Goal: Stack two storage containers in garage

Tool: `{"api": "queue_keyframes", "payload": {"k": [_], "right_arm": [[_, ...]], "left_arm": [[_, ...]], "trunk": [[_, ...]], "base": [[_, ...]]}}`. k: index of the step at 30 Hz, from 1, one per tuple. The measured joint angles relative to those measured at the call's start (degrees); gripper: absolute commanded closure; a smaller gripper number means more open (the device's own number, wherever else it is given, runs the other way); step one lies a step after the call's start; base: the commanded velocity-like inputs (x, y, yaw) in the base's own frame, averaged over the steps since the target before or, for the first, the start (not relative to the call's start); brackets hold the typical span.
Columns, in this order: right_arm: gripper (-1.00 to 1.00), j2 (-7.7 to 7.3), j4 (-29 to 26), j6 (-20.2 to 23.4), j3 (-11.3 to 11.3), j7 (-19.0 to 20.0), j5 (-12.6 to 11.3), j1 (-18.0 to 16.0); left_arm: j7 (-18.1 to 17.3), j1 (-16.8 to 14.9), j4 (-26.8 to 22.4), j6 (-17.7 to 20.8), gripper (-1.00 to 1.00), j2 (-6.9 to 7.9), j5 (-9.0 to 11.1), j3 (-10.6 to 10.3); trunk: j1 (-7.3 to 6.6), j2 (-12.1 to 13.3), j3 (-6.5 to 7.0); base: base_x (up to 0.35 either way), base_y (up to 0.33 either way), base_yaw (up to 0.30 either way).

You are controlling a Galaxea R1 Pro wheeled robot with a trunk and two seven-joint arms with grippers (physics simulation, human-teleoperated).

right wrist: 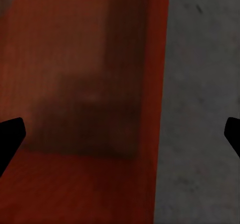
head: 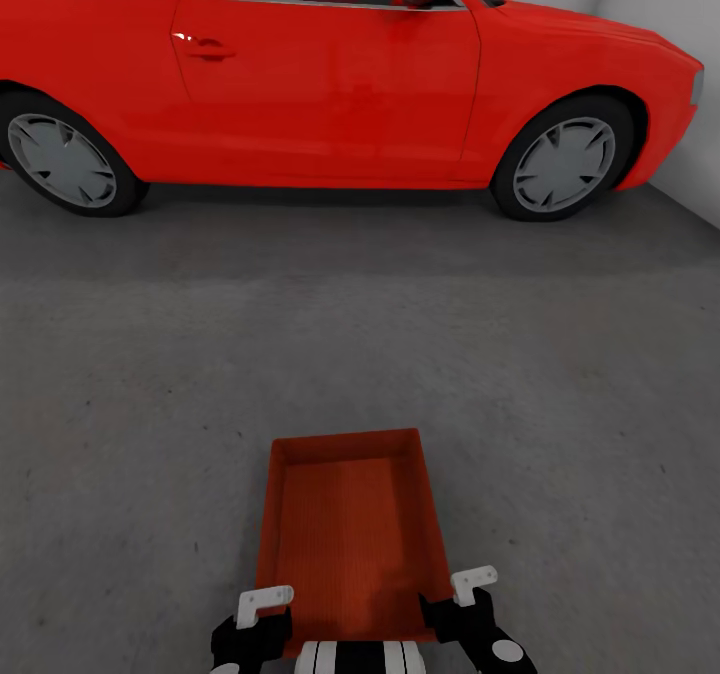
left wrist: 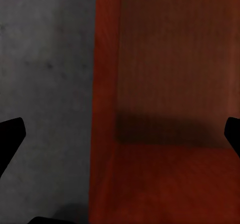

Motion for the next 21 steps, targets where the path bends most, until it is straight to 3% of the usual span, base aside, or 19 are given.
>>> {"api": "queue_keyframes", "payload": {"k": [16,21], "right_arm": [[-1.00,0.01,0.02,0.04,-0.08,0.59,-0.09,0.00],[-1.00,0.02,0.00,0.04,-0.08,0.45,-0.09,0.00]], "left_arm": [[-0.07,0.00,-0.02,0.00,-1.00,0.00,0.07,0.00],[-0.09,-0.01,0.01,0.07,-1.00,0.00,0.01,-0.14]], "trunk": [[0.00,0.00,0.00],[-1.09,1.99,0.89]], "base": [[0.000,0.000,0.000],[0.000,0.000,0.000]]}}
